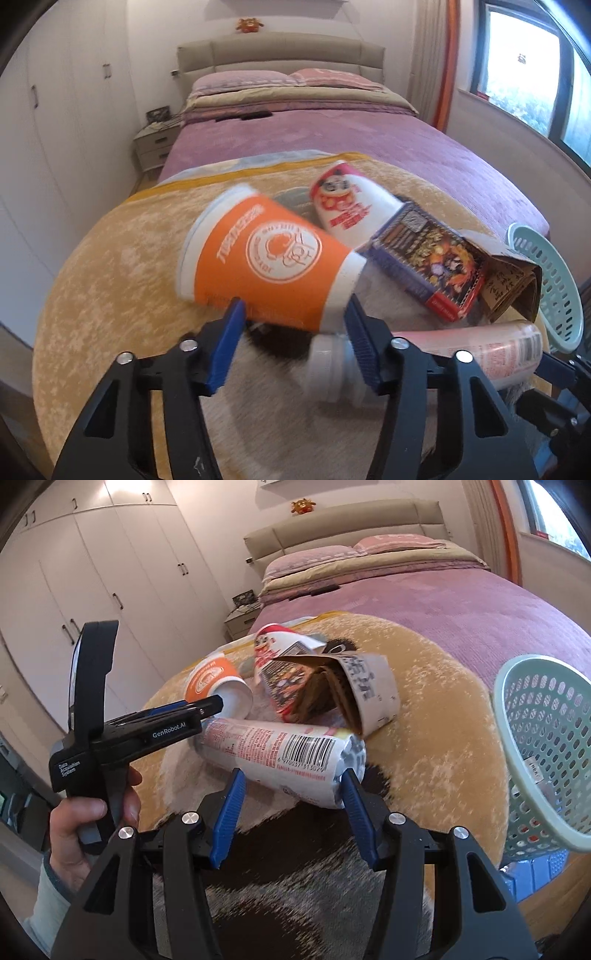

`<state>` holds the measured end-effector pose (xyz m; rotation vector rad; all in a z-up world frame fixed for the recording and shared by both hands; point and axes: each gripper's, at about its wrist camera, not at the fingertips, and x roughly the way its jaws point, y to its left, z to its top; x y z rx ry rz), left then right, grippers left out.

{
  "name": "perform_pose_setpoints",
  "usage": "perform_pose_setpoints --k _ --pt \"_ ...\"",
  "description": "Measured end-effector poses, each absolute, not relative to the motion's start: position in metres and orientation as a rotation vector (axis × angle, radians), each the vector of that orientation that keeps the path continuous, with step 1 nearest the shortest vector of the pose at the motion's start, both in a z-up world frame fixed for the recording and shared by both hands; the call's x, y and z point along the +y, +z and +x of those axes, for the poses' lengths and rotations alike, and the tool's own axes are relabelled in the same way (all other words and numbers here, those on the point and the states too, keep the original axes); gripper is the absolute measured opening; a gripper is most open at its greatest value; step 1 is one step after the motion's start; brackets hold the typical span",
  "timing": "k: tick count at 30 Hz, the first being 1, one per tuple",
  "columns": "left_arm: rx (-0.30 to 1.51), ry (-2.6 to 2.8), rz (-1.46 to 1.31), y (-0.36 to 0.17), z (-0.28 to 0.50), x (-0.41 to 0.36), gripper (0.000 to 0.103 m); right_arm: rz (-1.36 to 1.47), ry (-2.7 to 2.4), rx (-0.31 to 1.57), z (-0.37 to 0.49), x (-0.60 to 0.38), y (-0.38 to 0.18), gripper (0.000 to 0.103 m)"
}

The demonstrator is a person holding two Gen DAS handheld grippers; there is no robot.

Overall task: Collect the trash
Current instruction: 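Grasp the orange paper cup with the left tool while the right tool grasps the pink-white milk bottle, then carry the orange cup and milk bottle over the teal basket and release both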

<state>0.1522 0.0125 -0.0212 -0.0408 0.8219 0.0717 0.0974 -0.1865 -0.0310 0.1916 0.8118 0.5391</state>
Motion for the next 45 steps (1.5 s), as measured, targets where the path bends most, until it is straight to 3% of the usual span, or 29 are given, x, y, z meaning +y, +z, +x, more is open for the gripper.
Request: perform_pose_setpoints --k 13,16,21,37,39,42,45 --pt "0.779 0.234 -0.148 -0.009 0.091 0.114 0.052 0.015 0.740 0.803 0.034 -0.142 -0.024 0.051" --pt "0.768 0.141 -0.188 -0.001 0.089 0.122 0.065 -0.075 0.758 0.763 0.023 -0.135 -0.016 0.051" --pt "0.719 0.089 -0.177 0.000 0.108 0.112 0.078 -0.113 0.688 0.737 0.028 -0.128 -0.010 0.051" --pt "0.776 0.017 -0.302 -0.040 0.159 0.119 0.077 -0.052 0.569 0.847 0.082 -0.099 -0.045 0.052" --pt "0.780 0.014 -0.298 -0.041 0.162 0.116 0.076 -0.052 0.572 0.862 0.086 -0.097 -0.047 0.052" --pt "0.798 0.002 -0.284 -0.043 0.166 0.111 0.064 -0.058 0.571 0.879 0.087 -0.093 -0.049 0.052" --pt "0.791 0.015 -0.246 -0.042 0.164 0.105 0.064 -0.044 0.577 0.896 0.090 -0.093 -0.050 0.052"
